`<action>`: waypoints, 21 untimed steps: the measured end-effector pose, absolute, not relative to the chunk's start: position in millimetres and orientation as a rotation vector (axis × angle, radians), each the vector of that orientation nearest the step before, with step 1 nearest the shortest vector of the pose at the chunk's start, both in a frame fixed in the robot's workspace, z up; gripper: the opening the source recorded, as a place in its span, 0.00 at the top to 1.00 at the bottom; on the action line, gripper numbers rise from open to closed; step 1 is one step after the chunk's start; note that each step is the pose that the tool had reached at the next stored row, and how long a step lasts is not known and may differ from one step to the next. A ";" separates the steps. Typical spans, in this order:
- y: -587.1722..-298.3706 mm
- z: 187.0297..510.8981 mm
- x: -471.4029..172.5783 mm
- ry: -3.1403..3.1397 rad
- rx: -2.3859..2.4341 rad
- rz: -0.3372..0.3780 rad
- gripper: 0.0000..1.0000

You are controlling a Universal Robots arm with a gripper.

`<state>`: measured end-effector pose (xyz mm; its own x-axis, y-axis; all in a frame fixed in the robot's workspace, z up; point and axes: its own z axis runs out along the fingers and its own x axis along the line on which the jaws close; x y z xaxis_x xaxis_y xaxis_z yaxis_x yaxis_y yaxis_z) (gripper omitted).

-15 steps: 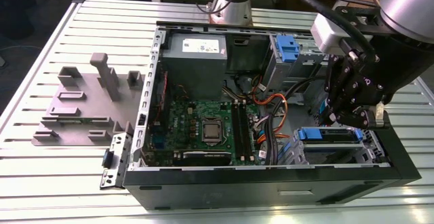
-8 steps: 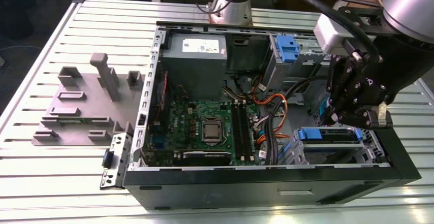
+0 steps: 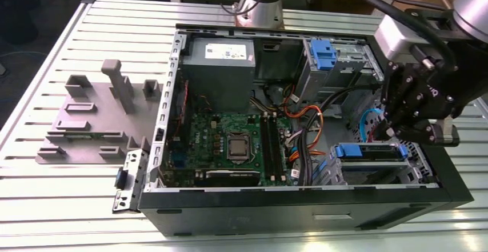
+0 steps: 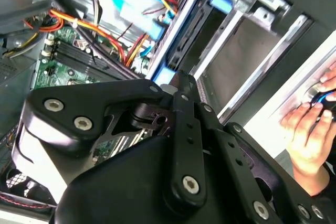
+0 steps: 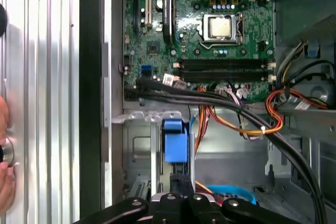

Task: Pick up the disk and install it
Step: 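Insert the first disk wire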

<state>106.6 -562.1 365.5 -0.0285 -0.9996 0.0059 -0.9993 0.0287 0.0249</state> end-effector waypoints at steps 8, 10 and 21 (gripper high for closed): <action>-562.2 364.9 132.2 -2.231 2.169 -0.034 0.89; -562.1 364.7 134.5 -2.231 2.169 -0.034 0.89; -562.0 367.6 135.0 -2.227 2.172 -0.034 0.89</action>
